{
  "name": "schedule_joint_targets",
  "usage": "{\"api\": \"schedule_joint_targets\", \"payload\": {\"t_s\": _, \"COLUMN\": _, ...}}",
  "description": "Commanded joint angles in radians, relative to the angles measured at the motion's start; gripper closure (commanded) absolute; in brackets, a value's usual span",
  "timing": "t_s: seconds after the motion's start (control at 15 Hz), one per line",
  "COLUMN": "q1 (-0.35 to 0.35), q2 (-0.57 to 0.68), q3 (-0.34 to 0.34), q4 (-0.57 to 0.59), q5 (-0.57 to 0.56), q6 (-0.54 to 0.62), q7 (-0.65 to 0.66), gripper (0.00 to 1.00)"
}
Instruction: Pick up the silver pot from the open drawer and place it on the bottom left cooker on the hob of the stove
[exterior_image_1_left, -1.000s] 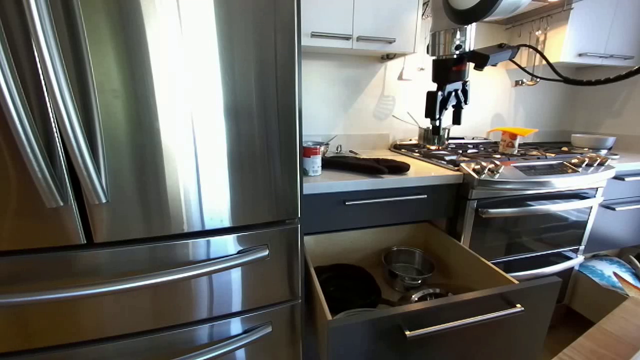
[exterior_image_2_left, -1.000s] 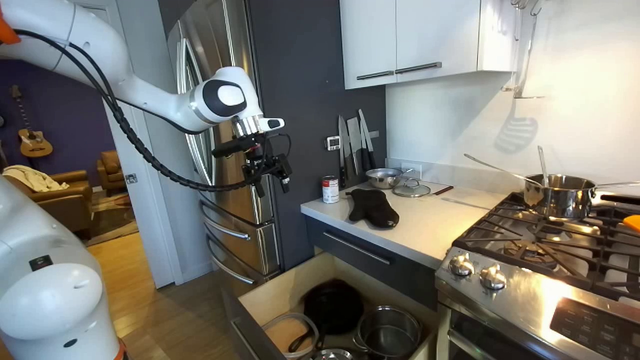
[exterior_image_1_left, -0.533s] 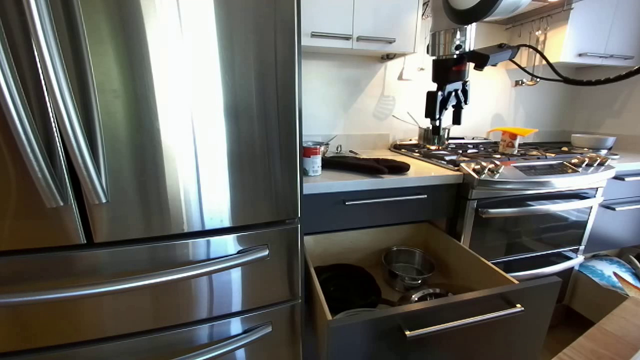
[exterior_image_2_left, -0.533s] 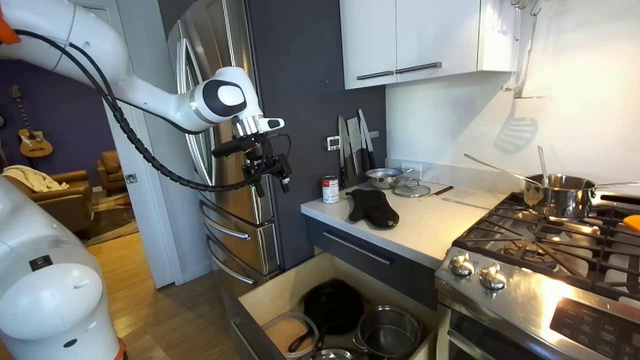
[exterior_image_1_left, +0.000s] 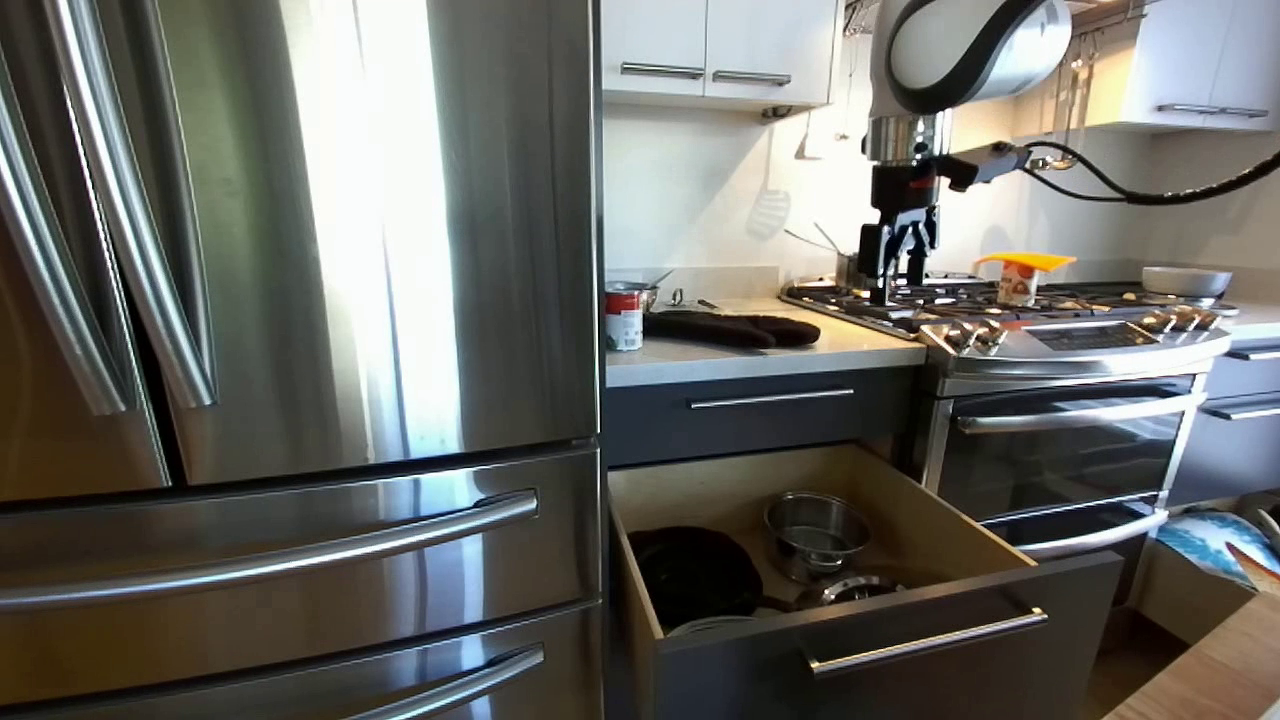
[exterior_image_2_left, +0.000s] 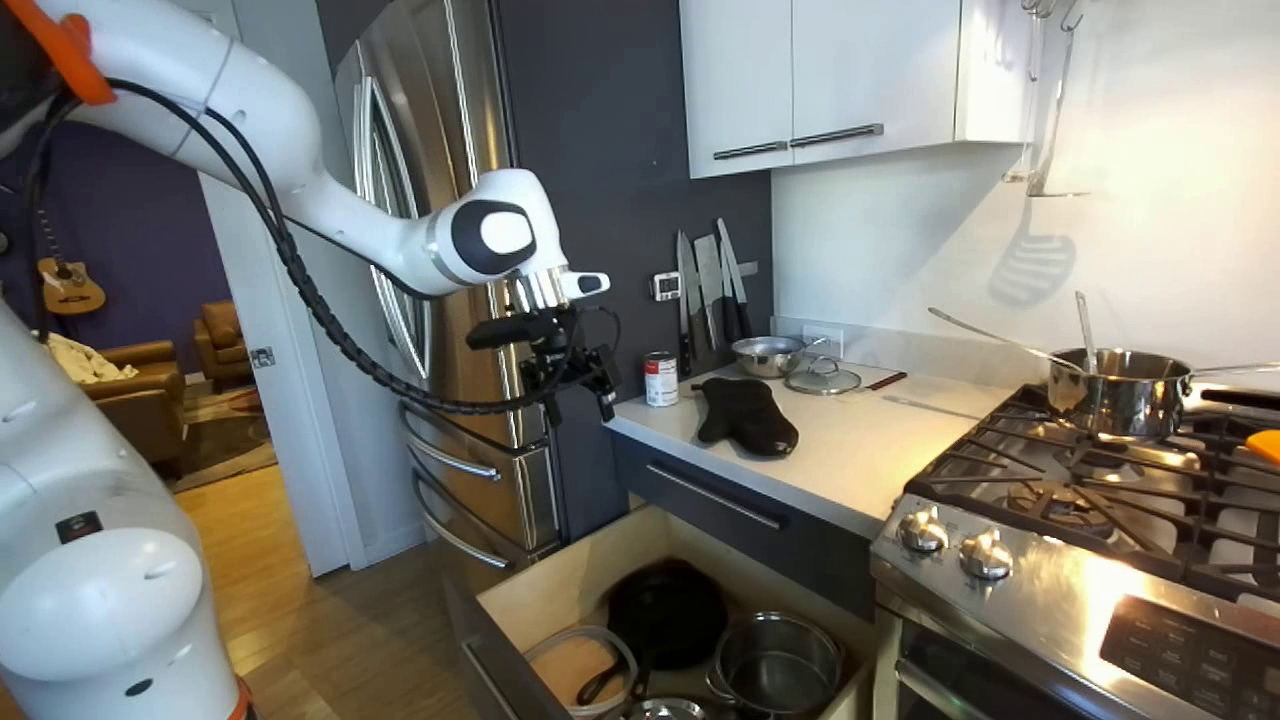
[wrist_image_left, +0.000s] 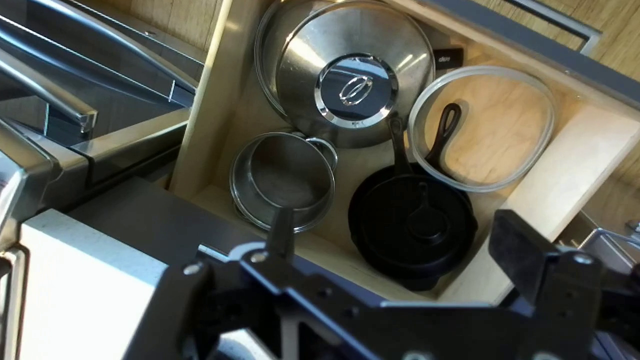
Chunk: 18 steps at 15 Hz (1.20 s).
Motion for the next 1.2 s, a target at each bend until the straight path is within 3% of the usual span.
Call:
{"api": "schedule_joint_targets", "payload": {"t_s": 0.0, "q1": -0.02, "q2": 0.132, "q3": -0.064, "q4": -0.031, "q5": -0.012, "q6": 0.234, "q7": -0.101, "gripper": 0.0}}
{"api": "schedule_joint_targets", "payload": {"t_s": 0.27, "q1": -0.036, "q2": 0.303, "q3": -0.103, "q4": -0.038, "q5": 0.034, "q6": 0.475, "q7": -0.212, "gripper": 0.0}}
{"api": "schedule_joint_targets", "payload": {"t_s": 0.53, "q1": -0.067, "q2": 0.502, "q3": -0.097, "q4": -0.01, "q5": 0.035, "q6": 0.71, "q7": -0.216, "gripper": 0.0}}
{"api": "schedule_joint_targets", "payload": {"t_s": 0.6, "q1": -0.083, "q2": 0.542, "q3": -0.066, "q4": -0.004, "q5": 0.119, "q6": 0.733, "q7": -0.24, "gripper": 0.0}}
{"api": "schedule_joint_targets", "payload": {"t_s": 0.87, "q1": -0.1, "q2": 0.707, "q3": -0.067, "q4": 0.045, "q5": 0.116, "q6": 0.864, "q7": -0.13, "gripper": 0.0}}
{"api": "schedule_joint_targets", "payload": {"t_s": 0.93, "q1": -0.077, "q2": 0.747, "q3": -0.106, "q4": 0.062, "q5": 0.103, "q6": 0.9, "q7": -0.081, "gripper": 0.0}}
{"api": "schedule_joint_targets", "payload": {"t_s": 1.0, "q1": -0.095, "q2": 0.777, "q3": -0.088, "q4": 0.076, "q5": 0.124, "q6": 0.909, "q7": -0.066, "gripper": 0.0}}
{"api": "schedule_joint_targets", "payload": {"t_s": 1.07, "q1": -0.093, "q2": 0.799, "q3": -0.097, "q4": 0.088, "q5": 0.123, "q6": 0.918, "q7": -0.048, "gripper": 0.0}}
{"api": "schedule_joint_targets", "payload": {"t_s": 1.13, "q1": -0.088, "q2": 0.736, "q3": -0.091, "q4": 0.047, "q5": 0.095, "q6": 0.889, "q7": -0.073, "gripper": 0.0}}
